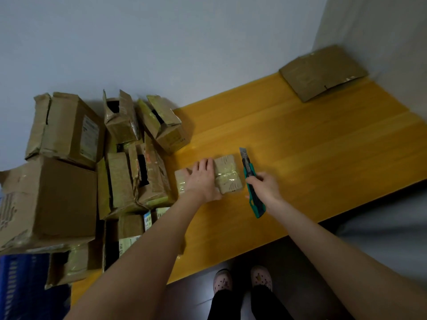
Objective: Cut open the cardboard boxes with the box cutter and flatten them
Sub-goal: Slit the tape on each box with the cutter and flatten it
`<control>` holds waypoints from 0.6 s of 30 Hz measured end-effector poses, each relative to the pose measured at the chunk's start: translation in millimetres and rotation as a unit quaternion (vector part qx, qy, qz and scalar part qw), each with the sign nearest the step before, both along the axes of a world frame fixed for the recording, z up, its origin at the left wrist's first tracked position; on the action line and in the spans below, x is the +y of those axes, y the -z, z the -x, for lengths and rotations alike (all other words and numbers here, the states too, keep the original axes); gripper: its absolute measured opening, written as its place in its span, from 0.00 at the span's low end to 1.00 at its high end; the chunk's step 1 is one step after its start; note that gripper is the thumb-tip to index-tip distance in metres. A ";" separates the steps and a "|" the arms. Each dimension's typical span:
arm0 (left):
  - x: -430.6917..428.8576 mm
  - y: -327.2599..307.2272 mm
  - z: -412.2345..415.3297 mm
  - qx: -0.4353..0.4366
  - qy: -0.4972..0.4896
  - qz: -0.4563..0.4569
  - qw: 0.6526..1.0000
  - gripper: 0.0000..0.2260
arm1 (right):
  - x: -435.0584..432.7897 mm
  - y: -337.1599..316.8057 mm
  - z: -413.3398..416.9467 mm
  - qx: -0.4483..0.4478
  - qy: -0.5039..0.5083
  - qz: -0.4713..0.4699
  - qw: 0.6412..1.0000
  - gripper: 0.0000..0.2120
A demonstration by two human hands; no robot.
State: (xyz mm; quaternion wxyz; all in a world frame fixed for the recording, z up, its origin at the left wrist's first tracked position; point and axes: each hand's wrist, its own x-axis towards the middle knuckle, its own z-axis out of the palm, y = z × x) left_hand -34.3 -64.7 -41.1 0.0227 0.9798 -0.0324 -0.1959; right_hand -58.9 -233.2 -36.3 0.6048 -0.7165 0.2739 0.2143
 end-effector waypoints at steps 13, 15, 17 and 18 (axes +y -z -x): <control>34.4 4.5 4.5 -0.014 0.055 0.067 0.996 0.54 | -22.5 -21.1 33.4 -0.154 -0.273 0.347 0.884 0.23; 36.8 5.6 5.1 -0.015 0.056 0.075 0.996 0.54 | -21.3 -23.1 33.7 -0.155 -0.279 0.343 0.883 0.23; 39.1 7.2 5.8 -0.018 0.058 0.084 0.995 0.54 | -21.1 -25.0 32.7 -0.153 -0.286 0.341 0.882 0.23; 40.1 7.6 6.1 -0.019 0.057 0.089 0.994 0.54 | -21.2 -25.3 31.5 -0.151 -0.292 0.347 0.878 0.23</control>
